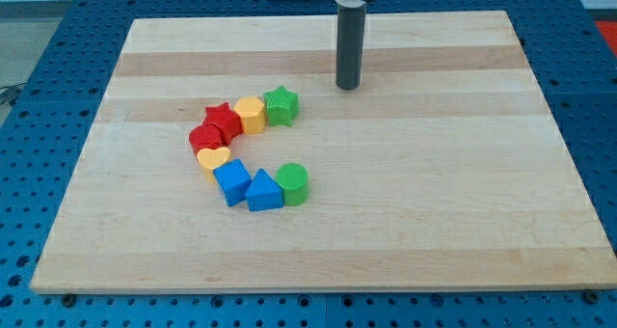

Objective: Move the green star towards the center top of the board

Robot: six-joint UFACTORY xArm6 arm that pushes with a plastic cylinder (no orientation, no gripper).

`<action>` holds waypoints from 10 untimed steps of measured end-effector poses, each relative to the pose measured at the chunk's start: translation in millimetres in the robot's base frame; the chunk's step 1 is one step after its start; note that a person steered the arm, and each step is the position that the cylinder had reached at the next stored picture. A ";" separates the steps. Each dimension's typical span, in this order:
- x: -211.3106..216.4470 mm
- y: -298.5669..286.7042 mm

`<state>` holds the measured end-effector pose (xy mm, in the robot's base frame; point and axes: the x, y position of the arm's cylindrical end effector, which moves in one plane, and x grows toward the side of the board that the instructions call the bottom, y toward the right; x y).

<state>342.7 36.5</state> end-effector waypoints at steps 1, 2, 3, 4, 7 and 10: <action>-0.2 0.0; -2.3 0.0; -4.4 -31.9; 1.2 -108.1; 41.4 -145.0; 77.1 -116.6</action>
